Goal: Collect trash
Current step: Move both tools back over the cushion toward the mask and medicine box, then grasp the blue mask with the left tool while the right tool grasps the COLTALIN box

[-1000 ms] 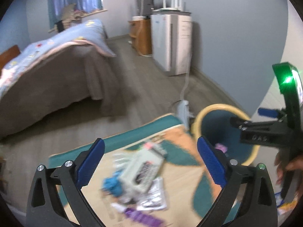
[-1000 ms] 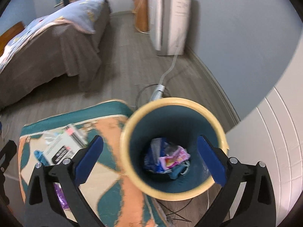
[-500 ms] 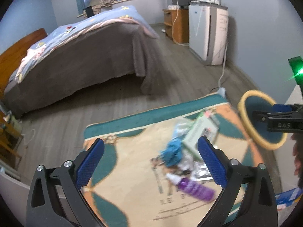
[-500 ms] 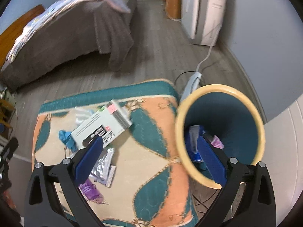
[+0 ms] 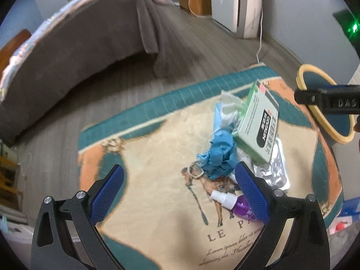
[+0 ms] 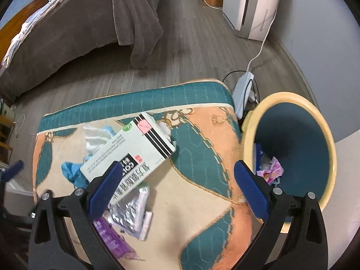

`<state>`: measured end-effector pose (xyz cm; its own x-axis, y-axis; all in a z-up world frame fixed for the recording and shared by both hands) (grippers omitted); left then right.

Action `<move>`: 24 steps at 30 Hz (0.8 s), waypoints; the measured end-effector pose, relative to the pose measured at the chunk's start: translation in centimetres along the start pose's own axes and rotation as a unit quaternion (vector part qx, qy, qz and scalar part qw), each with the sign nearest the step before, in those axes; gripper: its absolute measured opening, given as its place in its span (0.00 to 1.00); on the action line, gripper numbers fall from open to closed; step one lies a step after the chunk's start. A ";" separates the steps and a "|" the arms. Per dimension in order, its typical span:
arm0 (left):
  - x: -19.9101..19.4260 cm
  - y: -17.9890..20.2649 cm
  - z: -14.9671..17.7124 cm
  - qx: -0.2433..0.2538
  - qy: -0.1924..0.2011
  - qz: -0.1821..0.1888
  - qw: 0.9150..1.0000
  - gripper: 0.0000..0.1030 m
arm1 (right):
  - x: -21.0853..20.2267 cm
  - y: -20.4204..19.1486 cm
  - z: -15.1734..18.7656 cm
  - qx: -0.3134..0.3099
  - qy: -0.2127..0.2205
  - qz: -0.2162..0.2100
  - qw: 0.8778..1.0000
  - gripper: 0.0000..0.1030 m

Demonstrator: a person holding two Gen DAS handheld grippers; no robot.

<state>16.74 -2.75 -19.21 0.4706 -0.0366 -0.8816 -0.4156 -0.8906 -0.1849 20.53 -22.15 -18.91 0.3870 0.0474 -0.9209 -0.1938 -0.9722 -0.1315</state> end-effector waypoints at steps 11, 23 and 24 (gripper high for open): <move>3.0 2.7 -0.9 0.038 -0.006 0.079 0.996 0.79 | 3.6 -2.9 -1.1 0.028 -0.028 -0.011 0.999 0.94; 4.2 4.5 -0.9 0.060 -0.029 0.137 0.988 0.34 | 7.0 -3.6 -0.2 0.115 -0.087 -0.052 0.988 0.94; 4.2 4.5 -0.8 0.060 -0.029 0.139 0.988 0.34 | 7.0 -3.7 -0.1 0.120 -0.088 -0.054 0.987 0.94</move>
Point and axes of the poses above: each gripper's, at about its wrist camera, not at the fingertips, and x roughly the way its jaws point, y to its right, z to its underside, the point moved 8 cm from there along x, roughly the way its jaws point, and after that the axes turned 9 degrees about x, right-handed, at the moved point
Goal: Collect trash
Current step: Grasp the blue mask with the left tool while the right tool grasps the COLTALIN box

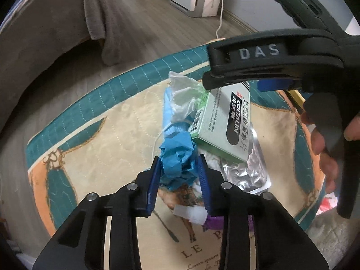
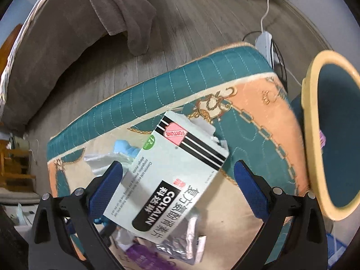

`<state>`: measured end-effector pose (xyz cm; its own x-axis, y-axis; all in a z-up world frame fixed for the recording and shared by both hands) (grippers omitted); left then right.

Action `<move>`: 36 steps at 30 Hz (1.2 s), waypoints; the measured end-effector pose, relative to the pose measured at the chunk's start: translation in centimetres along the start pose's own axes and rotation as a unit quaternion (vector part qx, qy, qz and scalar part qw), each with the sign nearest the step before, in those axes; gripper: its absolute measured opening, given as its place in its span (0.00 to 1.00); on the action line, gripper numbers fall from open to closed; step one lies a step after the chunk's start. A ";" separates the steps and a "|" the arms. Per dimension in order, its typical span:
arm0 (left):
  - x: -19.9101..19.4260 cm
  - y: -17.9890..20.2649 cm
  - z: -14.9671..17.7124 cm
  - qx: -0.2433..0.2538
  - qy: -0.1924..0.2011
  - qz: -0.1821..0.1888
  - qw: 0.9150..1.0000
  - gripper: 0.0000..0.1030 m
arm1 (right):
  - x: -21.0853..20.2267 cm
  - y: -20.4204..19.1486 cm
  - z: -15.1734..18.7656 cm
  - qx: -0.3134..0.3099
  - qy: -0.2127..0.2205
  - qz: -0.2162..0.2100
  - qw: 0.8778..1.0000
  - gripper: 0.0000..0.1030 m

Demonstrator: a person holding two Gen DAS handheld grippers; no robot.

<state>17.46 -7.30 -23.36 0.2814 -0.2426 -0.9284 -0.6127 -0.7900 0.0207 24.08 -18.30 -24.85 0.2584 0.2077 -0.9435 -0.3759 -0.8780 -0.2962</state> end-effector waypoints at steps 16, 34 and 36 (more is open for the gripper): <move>-1.7 -0.4 -0.1 -0.003 0.010 -0.023 1.000 0.27 | -1.4 -2.0 1.9 -0.046 -0.013 -0.023 0.999 0.51; -4.6 0.7 0.9 -0.010 0.026 -0.057 0.998 0.27 | -3.6 2.8 3.2 -0.056 -0.002 0.026 0.998 0.77; -4.5 0.9 1.0 -0.007 0.026 -0.055 0.998 0.27 | -3.0 2.3 3.1 -0.100 0.009 0.053 0.994 0.80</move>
Point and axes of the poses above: each gripper's, at about its wrist camera, not at the fingertips, and x roughly the way its jaws point, y to its right, z to its underside, the point moved 8 cm from there along x, roughly the way its jaws point, and after that the axes turned 9 degrees about x, right-handed, at the moved point
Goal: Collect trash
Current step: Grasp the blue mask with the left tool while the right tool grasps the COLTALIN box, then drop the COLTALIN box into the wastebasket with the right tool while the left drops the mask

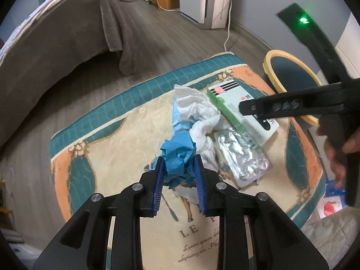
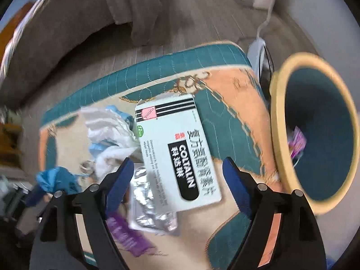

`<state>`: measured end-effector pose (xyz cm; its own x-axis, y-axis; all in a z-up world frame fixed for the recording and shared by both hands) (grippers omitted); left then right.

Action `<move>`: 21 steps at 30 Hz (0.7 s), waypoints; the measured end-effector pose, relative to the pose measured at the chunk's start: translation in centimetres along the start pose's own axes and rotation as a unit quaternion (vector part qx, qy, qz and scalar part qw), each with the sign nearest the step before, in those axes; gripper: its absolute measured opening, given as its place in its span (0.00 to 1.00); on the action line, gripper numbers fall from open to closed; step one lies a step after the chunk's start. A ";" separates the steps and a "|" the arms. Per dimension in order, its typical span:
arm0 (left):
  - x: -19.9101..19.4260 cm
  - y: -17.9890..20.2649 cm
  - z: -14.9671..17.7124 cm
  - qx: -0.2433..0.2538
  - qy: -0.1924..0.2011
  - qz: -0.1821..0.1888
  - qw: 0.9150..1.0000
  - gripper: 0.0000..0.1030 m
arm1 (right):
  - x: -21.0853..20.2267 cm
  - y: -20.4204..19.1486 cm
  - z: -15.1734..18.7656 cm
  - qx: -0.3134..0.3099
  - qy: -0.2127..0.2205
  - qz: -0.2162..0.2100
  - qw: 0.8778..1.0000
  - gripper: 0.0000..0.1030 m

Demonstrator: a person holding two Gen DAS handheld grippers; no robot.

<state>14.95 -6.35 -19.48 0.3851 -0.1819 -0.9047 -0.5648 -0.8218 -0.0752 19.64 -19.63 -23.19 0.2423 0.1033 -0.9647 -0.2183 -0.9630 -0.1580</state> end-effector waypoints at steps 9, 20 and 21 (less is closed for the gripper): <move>0.9 -0.4 0.1 0.009 -0.010 -0.006 1.000 0.27 | 3.5 0.6 0.8 -0.023 -0.052 0.017 0.998 0.74; -1.7 -0.1 -2.5 -0.005 0.040 -0.016 0.999 0.27 | -1.8 1.6 -0.7 -0.067 0.037 0.032 0.997 0.72; -1.9 0.0 -2.7 -0.005 0.045 -0.016 0.999 0.27 | -2.2 1.8 -0.6 -0.067 0.042 0.032 0.996 0.72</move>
Point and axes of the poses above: each gripper's, at about its wrist camera, not at the fingertips, and x roughly the way its jaws point, y to its right, z to its underside, the point moved 8 cm from there along x, roughly the way its jaws point, and after that the axes turned 9 degrees about x, right-handed, at the moved point
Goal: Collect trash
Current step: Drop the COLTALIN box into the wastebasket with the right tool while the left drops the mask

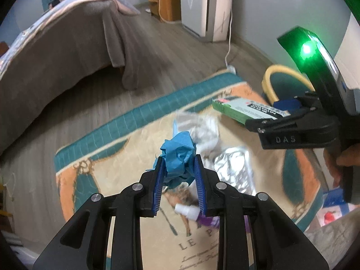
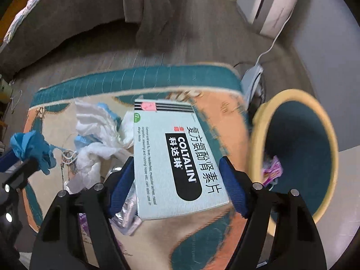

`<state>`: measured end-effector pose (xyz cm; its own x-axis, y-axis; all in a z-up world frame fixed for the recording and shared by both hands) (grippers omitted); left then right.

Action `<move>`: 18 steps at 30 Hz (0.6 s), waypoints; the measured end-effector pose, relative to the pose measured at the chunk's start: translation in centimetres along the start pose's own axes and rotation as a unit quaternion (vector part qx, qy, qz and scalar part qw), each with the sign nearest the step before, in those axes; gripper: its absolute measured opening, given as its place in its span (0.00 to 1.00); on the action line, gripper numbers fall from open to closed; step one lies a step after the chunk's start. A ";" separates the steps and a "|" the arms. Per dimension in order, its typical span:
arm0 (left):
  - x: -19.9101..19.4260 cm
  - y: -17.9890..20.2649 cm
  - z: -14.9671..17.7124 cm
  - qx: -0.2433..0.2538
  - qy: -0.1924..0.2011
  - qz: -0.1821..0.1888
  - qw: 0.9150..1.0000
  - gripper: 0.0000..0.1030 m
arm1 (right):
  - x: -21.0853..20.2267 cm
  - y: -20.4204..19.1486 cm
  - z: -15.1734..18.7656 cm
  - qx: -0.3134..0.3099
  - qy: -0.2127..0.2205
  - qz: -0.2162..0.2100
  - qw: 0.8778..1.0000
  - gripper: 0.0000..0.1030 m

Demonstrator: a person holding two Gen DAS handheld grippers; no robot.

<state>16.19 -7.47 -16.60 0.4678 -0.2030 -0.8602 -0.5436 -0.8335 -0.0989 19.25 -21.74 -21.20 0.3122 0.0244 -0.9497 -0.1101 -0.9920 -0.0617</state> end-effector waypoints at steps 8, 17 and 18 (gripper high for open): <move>-2.2 1.9 -2.7 0.010 0.040 -0.009 0.999 0.27 | -3.6 4.2 -1.0 0.013 0.041 0.007 0.999 0.71; -4.2 7.4 -5.5 0.031 0.080 0.029 0.996 0.27 | -7.0 12.3 -1.5 0.072 0.080 0.008 0.994 0.71; -4.3 7.9 -5.7 0.034 0.081 0.033 0.996 0.27 | -7.1 13.3 -1.4 0.084 0.081 0.007 0.993 0.71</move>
<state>13.84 -16.14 -10.81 0.5329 -0.3414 -0.7742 -0.6200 -0.7802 -0.0827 16.86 -35.29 -14.83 0.4556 -0.0222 -0.8899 -0.2675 -0.9569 -0.1131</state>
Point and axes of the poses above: each gripper's, at about its wrist camera, not at the fingertips, and x roughly the way its jaws point, y to its right, z to its underside, the point moved 8 cm from there along x, roughly the way its jaws point, and after that the axes turned 9 degrees about x, right-handed, at the moved point
